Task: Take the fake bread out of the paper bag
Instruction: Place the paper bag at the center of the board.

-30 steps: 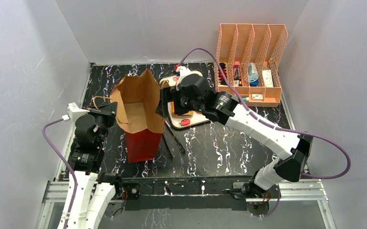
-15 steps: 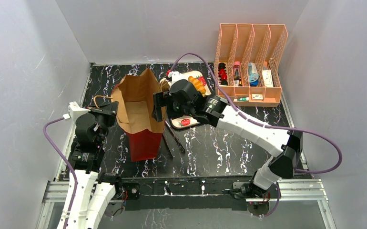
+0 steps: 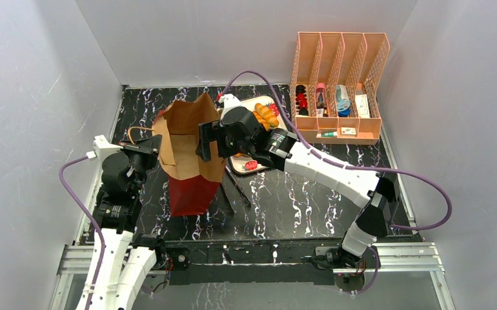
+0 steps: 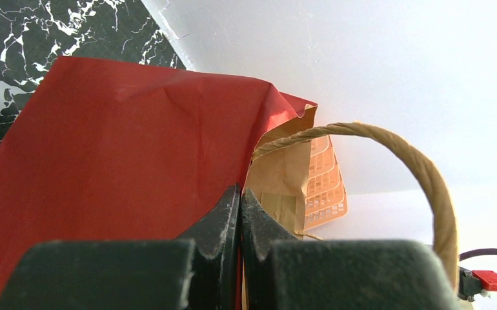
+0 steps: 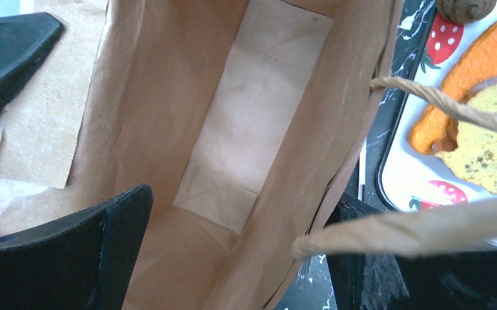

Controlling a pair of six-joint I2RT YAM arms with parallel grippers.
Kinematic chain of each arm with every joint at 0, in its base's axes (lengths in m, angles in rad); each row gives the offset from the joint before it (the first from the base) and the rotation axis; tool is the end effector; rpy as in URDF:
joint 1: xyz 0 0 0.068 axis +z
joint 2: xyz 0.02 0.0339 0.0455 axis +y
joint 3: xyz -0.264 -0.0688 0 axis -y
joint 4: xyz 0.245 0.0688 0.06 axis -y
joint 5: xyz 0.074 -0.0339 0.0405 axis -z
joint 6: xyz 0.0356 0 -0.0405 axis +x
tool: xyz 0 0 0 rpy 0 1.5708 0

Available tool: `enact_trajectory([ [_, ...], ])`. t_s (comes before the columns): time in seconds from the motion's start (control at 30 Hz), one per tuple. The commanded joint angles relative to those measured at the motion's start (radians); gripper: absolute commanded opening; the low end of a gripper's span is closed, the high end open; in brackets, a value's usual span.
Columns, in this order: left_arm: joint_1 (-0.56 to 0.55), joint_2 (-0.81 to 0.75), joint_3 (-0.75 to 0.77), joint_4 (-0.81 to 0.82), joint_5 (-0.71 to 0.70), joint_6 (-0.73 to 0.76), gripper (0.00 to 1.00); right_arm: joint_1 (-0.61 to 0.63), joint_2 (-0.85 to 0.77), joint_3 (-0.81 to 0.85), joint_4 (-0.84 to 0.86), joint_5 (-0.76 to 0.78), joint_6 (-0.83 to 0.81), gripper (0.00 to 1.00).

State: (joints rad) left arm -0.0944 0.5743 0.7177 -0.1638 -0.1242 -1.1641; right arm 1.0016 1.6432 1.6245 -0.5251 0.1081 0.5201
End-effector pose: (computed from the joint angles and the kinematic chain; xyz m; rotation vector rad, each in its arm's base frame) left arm 0.1414 -0.0090 0.3491 -0.9325 1.3758 -0.8732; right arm 0.2074 0.3170 0.3756 -0.4621 2.1652 0.7738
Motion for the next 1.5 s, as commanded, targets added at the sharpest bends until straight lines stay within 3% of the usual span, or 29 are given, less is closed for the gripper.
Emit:
enact_trajectory([
  [0.0, -0.001, -0.01, -0.015, 0.055, 0.019, -0.013, 0.0, 0.003, 0.021, 0.006, 0.122, -0.004, -0.021, 0.98],
  [0.1, -0.001, -0.01, -0.019, 0.063, 0.019, -0.019, 0.0, 0.002, 0.039, 0.014, 0.12, 0.013, -0.022, 0.98],
  [0.23, -0.001, 0.003, -0.017, 0.075, 0.022, -0.02, 0.0, -0.001, 0.062, 0.03, 0.117, 0.014, -0.025, 0.88],
  [0.33, -0.001, 0.007, -0.02, 0.083, 0.023, -0.025, 0.0, -0.004, 0.086, 0.056, 0.102, 0.023, -0.032, 0.7],
  [0.43, -0.001, 0.007, -0.021, 0.082, 0.023, -0.023, 0.01, -0.01, 0.123, 0.091, 0.08, 0.024, -0.038, 0.44],
  [0.53, -0.001, 0.005, -0.012, 0.063, 0.022, -0.006, 0.14, -0.012, 0.162, 0.155, 0.046, 0.032, -0.042, 0.22],
  [0.73, -0.001, 0.016, 0.036, -0.01, 0.023, 0.035, 0.42, -0.016, 0.221, 0.264, 0.001, 0.044, -0.048, 0.04],
  [0.9, -0.001, 0.016, 0.078, -0.08, 0.021, 0.064, 0.54, -0.024, 0.268, 0.358, -0.029, 0.048, -0.052, 0.0],
  [1.2, -0.001, -0.053, 0.105, -0.236, -0.034, 0.077, 0.66, -0.037, 0.34, 0.489, -0.057, 0.037, -0.052, 0.0],
  [1.27, -0.001, -0.069, 0.107, -0.253, -0.052, 0.074, 0.75, -0.037, 0.341, 0.497, -0.059, 0.037, -0.055, 0.0],
  [1.47, -0.001, -0.106, 0.101, -0.254, -0.111, 0.046, 0.77, -0.042, 0.319, 0.483, -0.06, 0.037, -0.07, 0.0],
])
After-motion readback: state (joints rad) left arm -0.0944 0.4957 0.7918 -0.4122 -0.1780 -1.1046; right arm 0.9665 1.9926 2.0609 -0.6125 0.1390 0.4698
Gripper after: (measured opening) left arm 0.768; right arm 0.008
